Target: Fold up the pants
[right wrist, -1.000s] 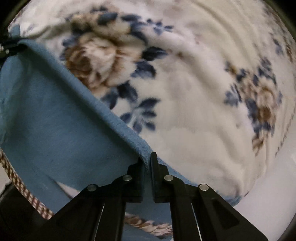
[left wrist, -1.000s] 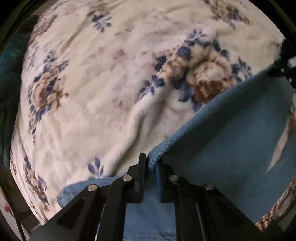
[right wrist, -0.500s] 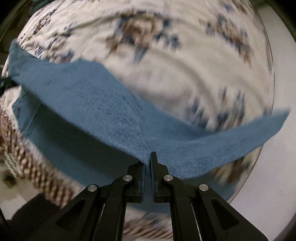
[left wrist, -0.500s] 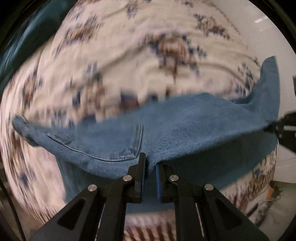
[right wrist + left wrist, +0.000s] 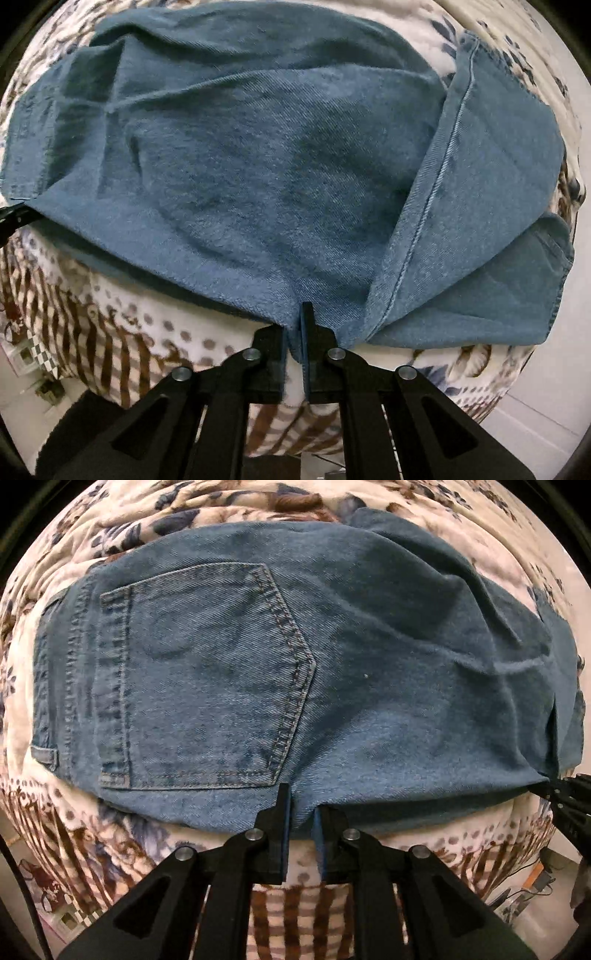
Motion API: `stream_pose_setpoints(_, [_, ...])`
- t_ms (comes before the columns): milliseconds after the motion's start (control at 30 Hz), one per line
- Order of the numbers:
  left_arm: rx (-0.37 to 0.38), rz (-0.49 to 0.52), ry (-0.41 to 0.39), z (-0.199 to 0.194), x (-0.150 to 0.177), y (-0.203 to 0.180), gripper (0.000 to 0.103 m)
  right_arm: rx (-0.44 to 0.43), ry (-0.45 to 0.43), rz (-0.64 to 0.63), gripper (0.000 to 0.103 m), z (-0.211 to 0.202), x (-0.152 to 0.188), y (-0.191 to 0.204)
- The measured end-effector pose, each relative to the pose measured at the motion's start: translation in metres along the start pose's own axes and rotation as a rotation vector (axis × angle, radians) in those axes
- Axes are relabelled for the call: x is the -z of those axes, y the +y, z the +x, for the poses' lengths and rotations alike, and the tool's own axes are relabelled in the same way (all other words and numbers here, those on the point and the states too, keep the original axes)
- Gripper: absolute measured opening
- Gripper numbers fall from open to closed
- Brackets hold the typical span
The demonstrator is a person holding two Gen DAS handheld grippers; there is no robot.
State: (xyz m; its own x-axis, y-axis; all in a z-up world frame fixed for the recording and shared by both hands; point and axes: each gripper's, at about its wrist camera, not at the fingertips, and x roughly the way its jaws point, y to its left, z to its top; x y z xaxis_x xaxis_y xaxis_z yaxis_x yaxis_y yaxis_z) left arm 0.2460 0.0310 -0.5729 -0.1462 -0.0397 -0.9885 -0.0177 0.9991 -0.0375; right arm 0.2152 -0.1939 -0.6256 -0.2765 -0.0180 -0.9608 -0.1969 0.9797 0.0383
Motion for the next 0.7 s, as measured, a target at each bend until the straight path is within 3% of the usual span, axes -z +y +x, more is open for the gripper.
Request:
stream_pose_setpoints(33, [-0.001, -0.019, -0.002, -0.004, 0.002, 0.001, 0.013, -0.013, 0.008, 0.005, 0.015, -0.003, 0.0, 0.001])
stream_pose_setpoints(67, [-0.002, -0.051, -0.009, -0.011, 0.003, 0.003, 0.015, -0.035, 0.005, 0.004, 0.03, -0.008, -0.001, 0.0])
stream_pose_setpoints(100, [0.0, -0.068, -0.02, -0.018, 0.005, 0.004, 0.017, -0.077, 0.0, 0.022, 0.065, -0.017, 0.002, -0.001])
stream_pose_setpoints(167, [-0.039, -0.076, -0.038, -0.034, 0.009, 0.001, 0.036, -0.169, 0.003, 0.067, 0.101, -0.036, 0.005, -0.007])
stream_pose_setpoints(200, [-0.035, -0.09, -0.049, -0.041, 0.011, 0.001, 0.041, -0.19, 0.002, 0.082, 0.101, -0.042, 0.007, -0.009])
stream_pose_setpoints(267, [-0.04, -0.116, -0.08, -0.055, 0.013, 0.0, 0.065, -0.217, -0.019, 0.133, 0.101, -0.063, 0.013, -0.014])
stream_pose_setpoints(367, [-0.078, -0.124, -0.157, -0.074, 0.008, -0.004, 0.09, -0.189, -0.105, 0.247, 0.101, -0.092, 0.011, -0.038])
stream_pose_setpoints(533, [-0.142, -0.137, -0.249, -0.065, -0.024, -0.01, 0.091, -0.105, -0.255, 0.444, 0.097, -0.102, -0.046, -0.102])
stream_pose_setpoints(700, [-0.183, -0.131, -0.253, -0.035, -0.077, -0.027, 0.091, -0.075, -0.254, 0.567, 0.083, -0.067, -0.125, -0.155])
